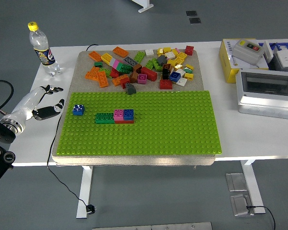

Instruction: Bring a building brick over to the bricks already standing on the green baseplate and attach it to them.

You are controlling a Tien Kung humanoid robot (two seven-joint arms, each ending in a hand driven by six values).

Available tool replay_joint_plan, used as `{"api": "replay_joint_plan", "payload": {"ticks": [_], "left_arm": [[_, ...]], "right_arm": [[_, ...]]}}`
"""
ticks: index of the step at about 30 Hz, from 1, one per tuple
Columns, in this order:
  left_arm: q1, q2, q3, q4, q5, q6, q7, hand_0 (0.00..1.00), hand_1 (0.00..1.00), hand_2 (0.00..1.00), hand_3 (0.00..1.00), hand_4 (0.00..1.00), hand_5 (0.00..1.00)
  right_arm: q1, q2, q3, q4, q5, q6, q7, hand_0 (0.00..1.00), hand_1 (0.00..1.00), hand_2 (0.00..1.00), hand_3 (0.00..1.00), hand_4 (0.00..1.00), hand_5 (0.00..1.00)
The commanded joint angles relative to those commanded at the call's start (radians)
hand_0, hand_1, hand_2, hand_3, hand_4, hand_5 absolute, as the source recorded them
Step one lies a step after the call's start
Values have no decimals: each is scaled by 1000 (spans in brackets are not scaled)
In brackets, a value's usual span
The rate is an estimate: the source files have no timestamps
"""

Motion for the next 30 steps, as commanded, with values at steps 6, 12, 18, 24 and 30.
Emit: {"api": "replay_joint_plan", "payload": {"ticks": [6,12,18,24,30], "left_arm": [[-45,14,79,39,37,-6,18,976,886,867,861,526,218],[-74,26,116,78,58,-18,33,978,894,885,867,519,205],[-111,15,146,117,65,-22,37,978,895,889,868,507,197],[-123,-9,139,132,81,-17,37,979,906,897,869,489,179],[-146,-20,168,147,84,-17,37,982,905,902,868,477,171]], "right_arm": [[2,-2,2,1,-3,0,-1,707,708,762,717,538,732],[5,-3,4,1,-2,1,-2,706,710,762,718,538,727],[6,-2,2,1,-1,2,-3,705,708,762,719,538,730],[6,-2,0,1,-1,2,-4,706,708,762,719,539,733],[8,-2,-1,1,0,4,-4,705,708,762,719,539,734]]}}
